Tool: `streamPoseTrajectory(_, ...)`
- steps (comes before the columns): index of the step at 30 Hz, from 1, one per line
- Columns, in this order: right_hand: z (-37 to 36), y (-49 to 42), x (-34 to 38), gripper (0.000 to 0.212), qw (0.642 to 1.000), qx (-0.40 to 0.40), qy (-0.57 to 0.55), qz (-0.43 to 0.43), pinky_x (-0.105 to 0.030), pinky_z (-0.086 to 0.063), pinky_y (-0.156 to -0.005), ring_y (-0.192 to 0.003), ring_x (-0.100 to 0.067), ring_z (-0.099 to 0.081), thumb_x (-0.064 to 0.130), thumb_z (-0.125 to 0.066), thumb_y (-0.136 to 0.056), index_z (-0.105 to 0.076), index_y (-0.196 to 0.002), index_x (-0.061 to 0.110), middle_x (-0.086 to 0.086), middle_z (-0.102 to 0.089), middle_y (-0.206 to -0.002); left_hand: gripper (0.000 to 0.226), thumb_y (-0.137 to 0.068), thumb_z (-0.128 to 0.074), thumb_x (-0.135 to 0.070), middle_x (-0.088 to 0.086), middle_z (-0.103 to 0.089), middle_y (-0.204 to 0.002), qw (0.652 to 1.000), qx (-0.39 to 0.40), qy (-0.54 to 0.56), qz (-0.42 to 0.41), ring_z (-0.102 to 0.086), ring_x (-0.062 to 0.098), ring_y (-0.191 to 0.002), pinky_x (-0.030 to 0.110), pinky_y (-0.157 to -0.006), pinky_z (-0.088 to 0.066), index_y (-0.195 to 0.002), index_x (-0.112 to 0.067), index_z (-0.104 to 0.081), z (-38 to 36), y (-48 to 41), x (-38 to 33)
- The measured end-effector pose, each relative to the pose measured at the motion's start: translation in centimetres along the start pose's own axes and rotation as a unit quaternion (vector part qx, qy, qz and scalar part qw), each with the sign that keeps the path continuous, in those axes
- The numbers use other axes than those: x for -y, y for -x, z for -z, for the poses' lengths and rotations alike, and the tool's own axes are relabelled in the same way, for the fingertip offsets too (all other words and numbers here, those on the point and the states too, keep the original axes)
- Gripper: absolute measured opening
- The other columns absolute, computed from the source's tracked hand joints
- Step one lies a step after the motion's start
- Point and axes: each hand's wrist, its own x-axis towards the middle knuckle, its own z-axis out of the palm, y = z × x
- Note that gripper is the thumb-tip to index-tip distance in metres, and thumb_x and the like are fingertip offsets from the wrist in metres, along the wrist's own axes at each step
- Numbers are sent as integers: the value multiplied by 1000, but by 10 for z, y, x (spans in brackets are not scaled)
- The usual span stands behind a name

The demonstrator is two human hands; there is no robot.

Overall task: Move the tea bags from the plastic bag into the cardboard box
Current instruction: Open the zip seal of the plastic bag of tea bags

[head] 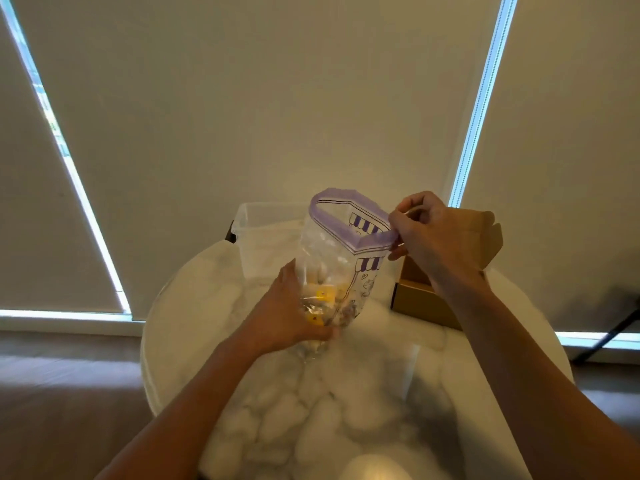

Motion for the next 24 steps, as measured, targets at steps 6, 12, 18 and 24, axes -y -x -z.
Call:
streamPoseTrajectory(6, 10, 22, -25, 11, 996, -57, 56, 45, -48, -67, -68, -85, -22, -76, 30, -73, -91, -64, -88, 33, -3, -74, -86, 133, -69, -102, 1, -26, -41, -168, 985, 115, 101, -75, -50, -4, -148, 27, -110, -56, -166, -47, -24, 37, -5, 36)
streamPoseTrajectory(12, 9, 31, -37, 11, 996, 28, 69, 57, -45, -64, -90, -118, -16, -61, 31, -78, -88, -78, -94, 40, 10, -60, -127, 128, -70, -103, -8, -15, -51, -159, 990, 106, 61, -63, -59, 7, -142, 33, -105, -61, -165, -47, -27, 39, -2, 52)
streamPoseTrajectory(18, -7, 68, -47, 34, 980, 71, 39, 182, -34, -66, -76, -110, -17, -67, -2, -74, -91, -79, -111, 26, 10, -64, -121, 74, -71, -81, -46, -24, -64, -143, 996, -48, -5, -73, -65, 4, -129, 50, -112, -55, -141, -42, -57, 47, -8, 57)
streamPoseTrajectory(24, -17, 83, -69, 39, 973, 46, 70, 215, -37, -63, -72, -103, -21, -62, -3, -74, -90, -81, -115, 27, 11, -60, -107, 103, -65, -88, -65, -14, -58, -149, 999, 12, -21, -28, -60, 7, -134, 34, -115, -49, -153, -56, -34, 57, 4, 61)
